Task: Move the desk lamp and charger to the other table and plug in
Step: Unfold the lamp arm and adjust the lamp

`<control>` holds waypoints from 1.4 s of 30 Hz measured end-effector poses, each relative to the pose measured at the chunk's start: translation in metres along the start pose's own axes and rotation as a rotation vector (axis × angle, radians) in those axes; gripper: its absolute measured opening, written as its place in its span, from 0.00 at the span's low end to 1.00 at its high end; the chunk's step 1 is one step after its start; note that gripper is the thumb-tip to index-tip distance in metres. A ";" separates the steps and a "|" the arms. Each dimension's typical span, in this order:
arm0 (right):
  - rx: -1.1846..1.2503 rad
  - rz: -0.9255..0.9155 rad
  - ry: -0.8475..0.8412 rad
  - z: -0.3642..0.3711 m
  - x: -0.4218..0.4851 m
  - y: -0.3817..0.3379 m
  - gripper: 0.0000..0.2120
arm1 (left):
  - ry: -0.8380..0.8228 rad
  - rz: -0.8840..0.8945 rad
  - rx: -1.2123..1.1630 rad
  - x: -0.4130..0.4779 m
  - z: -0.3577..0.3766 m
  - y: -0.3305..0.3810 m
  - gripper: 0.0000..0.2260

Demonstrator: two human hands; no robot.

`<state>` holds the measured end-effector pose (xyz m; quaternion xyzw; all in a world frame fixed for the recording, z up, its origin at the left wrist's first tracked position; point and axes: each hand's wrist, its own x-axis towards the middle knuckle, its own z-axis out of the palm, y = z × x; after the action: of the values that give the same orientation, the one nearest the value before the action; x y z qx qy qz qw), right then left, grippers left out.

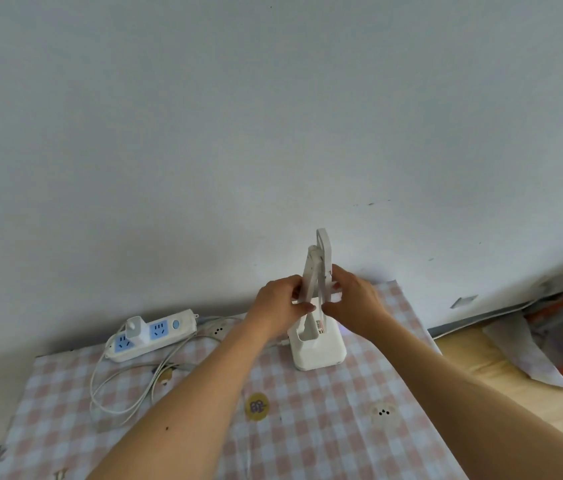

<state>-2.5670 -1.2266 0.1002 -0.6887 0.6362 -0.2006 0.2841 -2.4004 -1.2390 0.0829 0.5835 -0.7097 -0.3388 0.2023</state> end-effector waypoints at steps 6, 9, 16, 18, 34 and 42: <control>0.043 0.032 -0.078 0.004 0.011 -0.002 0.17 | -0.001 -0.023 0.060 0.000 -0.003 0.003 0.13; 0.038 0.027 -0.093 0.006 0.014 0.000 0.18 | -0.010 -0.038 0.086 0.002 -0.006 0.007 0.13; -0.097 0.038 -0.103 0.003 0.018 0.003 0.19 | -0.019 -0.017 0.154 0.005 -0.007 0.008 0.13; -0.127 0.051 -0.108 0.002 0.018 0.004 0.19 | -0.020 -0.015 0.162 0.005 -0.008 0.009 0.12; -0.375 0.008 -0.029 -0.029 0.021 0.015 0.16 | -0.041 -0.010 0.182 0.004 -0.010 0.007 0.13; -0.431 -0.031 0.158 -0.044 0.020 0.017 0.16 | -0.021 -0.013 0.181 0.005 -0.008 0.007 0.10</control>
<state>-2.6055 -1.2526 0.1210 -0.7252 0.6740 -0.1176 0.0768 -2.4013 -1.2448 0.0931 0.6006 -0.7357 -0.2804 0.1391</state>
